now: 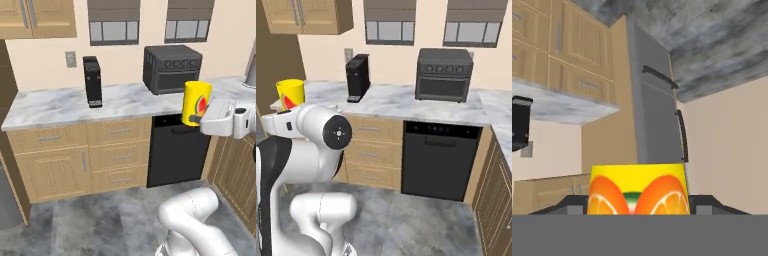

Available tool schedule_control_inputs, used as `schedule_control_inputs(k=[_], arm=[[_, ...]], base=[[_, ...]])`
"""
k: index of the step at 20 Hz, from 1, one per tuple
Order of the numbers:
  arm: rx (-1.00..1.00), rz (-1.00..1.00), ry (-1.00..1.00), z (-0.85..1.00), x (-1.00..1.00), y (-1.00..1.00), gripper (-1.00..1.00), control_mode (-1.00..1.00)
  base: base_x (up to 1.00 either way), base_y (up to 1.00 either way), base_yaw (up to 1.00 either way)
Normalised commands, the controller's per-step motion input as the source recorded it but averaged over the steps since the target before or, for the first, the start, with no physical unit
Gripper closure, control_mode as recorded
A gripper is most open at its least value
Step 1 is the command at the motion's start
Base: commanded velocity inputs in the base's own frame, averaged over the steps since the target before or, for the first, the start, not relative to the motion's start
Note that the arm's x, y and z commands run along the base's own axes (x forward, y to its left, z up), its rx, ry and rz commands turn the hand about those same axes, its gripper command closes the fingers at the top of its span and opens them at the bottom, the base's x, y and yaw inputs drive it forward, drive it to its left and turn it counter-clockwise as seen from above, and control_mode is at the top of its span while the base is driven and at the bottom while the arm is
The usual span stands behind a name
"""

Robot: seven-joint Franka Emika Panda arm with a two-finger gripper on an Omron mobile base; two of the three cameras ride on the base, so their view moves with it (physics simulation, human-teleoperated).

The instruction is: There is a tray on the dining counter. Grab the cup, mug, and pitcher and place them on the tray. The pitcher may be placed next to the tray if it cannot fit the tray.

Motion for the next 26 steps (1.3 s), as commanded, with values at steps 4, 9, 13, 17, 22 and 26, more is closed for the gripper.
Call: schedule_control_inputs(k=[4,9,13,17,22,26], arm=[[0.0,0.0,0.0,0.0,0.0,0.0,1.0,1.0],[0.0,0.0,0.0,0.0,0.0,0.0,1.0,1.0],[0.0,0.0,0.0,0.0,0.0,0.0,1.0,1.0],[0.0,0.0,0.0,0.0,0.0,0.0,1.0,1.0],[0.0,0.0,0.0,0.0,0.0,0.0,1.0,1.0],[0.0,0.0,0.0,0.0,0.0,0.0,1.0,1.0]], base=[[0.83,-0.1,0.38],[0.85,0.0,0.77],[0.66,0.0,0.83],[0.37,0.0,0.81],[0.24,0.01,0.78],[0.2,0.17,0.74]])
